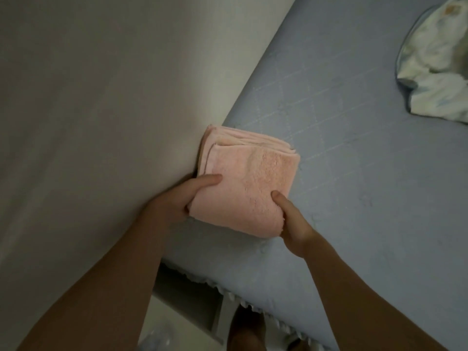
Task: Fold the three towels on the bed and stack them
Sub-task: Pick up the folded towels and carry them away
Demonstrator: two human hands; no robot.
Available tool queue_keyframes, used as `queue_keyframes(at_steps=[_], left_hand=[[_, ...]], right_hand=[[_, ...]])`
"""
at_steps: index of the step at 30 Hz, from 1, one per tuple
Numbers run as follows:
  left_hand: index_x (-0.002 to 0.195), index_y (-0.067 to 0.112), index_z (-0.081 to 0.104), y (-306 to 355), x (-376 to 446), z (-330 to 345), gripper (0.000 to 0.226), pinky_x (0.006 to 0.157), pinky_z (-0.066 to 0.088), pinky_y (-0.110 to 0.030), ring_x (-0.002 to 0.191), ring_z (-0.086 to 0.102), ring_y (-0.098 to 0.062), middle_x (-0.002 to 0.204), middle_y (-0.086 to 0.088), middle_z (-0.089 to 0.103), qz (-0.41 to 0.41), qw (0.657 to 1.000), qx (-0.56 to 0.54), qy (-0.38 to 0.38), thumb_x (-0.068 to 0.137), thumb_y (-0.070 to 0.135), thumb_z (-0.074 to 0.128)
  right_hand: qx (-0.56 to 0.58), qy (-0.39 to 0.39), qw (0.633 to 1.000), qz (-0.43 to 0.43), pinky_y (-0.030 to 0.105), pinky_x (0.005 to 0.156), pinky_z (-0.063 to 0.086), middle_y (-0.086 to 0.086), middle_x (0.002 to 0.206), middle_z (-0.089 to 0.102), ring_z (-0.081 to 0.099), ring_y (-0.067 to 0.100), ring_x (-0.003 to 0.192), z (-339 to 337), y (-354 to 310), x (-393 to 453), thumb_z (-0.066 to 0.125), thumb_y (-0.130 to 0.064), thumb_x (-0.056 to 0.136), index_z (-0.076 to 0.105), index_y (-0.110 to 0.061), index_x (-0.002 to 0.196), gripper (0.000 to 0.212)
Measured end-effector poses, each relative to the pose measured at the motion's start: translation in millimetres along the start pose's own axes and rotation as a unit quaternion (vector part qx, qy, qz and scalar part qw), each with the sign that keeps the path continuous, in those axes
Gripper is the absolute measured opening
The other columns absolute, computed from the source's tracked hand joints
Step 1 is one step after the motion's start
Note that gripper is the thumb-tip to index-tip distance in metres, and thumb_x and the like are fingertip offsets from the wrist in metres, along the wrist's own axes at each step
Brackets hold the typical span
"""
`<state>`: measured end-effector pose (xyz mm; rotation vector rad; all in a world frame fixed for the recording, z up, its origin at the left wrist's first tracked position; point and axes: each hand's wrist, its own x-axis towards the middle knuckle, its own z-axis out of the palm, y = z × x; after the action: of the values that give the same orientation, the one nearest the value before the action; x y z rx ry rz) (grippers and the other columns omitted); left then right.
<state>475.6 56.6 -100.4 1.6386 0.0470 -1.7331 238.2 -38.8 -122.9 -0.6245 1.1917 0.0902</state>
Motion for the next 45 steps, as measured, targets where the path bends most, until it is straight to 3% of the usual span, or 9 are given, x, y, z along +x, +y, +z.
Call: queue_keyframes(at_steps=[4,8,13,15,21,26,32,36,45], left_hand=[[0.125,0.028,0.061,-17,-6,2,0.072,0.084,0.056,-0.041,0.105,0.070,-0.025,0.117,-0.006,0.072,-0.025,1.000,-0.002,-0.016,0.060,0.046,0.087],[0.122,0.025,0.064,-39,-59,53,0.060,0.073,0.058,-0.033,0.101,0.071,-0.024,0.113,-0.007,0.073,-0.051,0.997,-0.023,-0.058,0.067,0.046,0.079],[0.118,0.020,0.065,-56,-173,177,0.054,0.068,0.058,-0.030,0.091,0.074,-0.020,0.103,-0.006,0.076,-0.039,0.994,0.039,-0.095,0.070,0.045,0.074],[0.123,0.020,0.062,-69,-216,227,0.057,0.077,0.058,-0.033,0.100,0.071,-0.021,0.109,-0.006,0.075,-0.030,0.989,0.070,-0.130,0.074,0.045,0.073],[0.118,0.020,0.066,-116,-314,387,0.051,0.074,0.058,-0.032,0.101,0.071,-0.023,0.113,-0.009,0.074,0.019,0.967,0.160,-0.196,0.073,0.042,0.076],[0.102,0.027,0.077,-178,-374,520,0.036,0.069,0.059,-0.030,0.100,0.072,-0.022,0.112,-0.008,0.074,0.033,0.927,0.239,-0.286,0.069,0.043,0.078],[0.122,0.023,0.065,-266,-409,672,0.051,0.074,0.058,-0.033,0.105,0.070,-0.024,0.117,-0.008,0.072,0.019,0.874,0.339,-0.346,0.076,0.044,0.073],[0.118,0.025,0.069,-322,-415,781,0.049,0.089,0.051,-0.038,0.112,0.067,-0.025,0.121,-0.007,0.071,0.015,0.826,0.404,-0.393,0.075,0.048,0.075],[0.121,0.027,0.067,-460,-420,1050,0.054,0.090,0.050,-0.040,0.113,0.066,-0.024,0.122,-0.006,0.070,-0.029,0.732,0.497,-0.465,0.074,0.053,0.075]], right_hand=[[0.005,-0.011,1.000,-0.011,0.048,0.106,0.042,0.004,0.128,0.065,0.060,0.028,0.117,-12,7,-13,0.062,-0.069,0.069,0.052,-0.027,0.135,0.079],[0.032,0.014,0.999,-0.029,0.036,0.093,0.050,0.000,0.118,0.072,0.067,0.020,0.108,-33,22,-93,0.065,-0.068,0.068,0.062,-0.031,0.118,0.062],[0.079,0.087,0.989,-0.093,0.027,0.081,0.052,-0.005,0.115,0.072,0.070,0.010,0.098,-92,56,-264,0.059,-0.069,0.075,0.066,-0.039,0.105,0.043],[0.104,0.097,0.982,-0.121,0.027,0.079,0.053,-0.008,0.112,0.073,0.071,0.008,0.097,-118,80,-332,0.056,-0.069,0.078,0.069,-0.043,0.100,0.037],[0.178,0.165,0.948,-0.204,0.037,0.091,0.052,-0.009,0.114,0.072,0.069,0.013,0.103,-204,163,-501,0.057,-0.077,0.065,0.063,-0.047,0.106,0.051],[0.260,0.253,0.897,-0.251,0.033,0.092,0.050,-0.009,0.113,0.073,0.068,0.011,0.105,-276,253,-613,0.053,-0.069,0.079,0.066,-0.040,0.105,0.041],[0.347,0.330,0.832,-0.278,0.036,0.092,0.050,-0.010,0.113,0.073,0.069,0.011,0.104,-366,353,-702,0.060,-0.078,0.062,0.067,-0.040,0.112,0.063],[0.399,0.361,0.790,-0.292,0.035,0.092,0.050,-0.012,0.111,0.074,0.069,0.007,0.100,-439,409,-742,0.056,-0.076,0.071,0.069,-0.048,0.103,0.045],[0.497,0.443,0.693,-0.277,0.035,0.092,0.051,-0.011,0.112,0.073,0.070,0.009,0.099,-640,515,-839,0.051,-0.070,0.080,0.063,-0.047,0.105,0.036]])
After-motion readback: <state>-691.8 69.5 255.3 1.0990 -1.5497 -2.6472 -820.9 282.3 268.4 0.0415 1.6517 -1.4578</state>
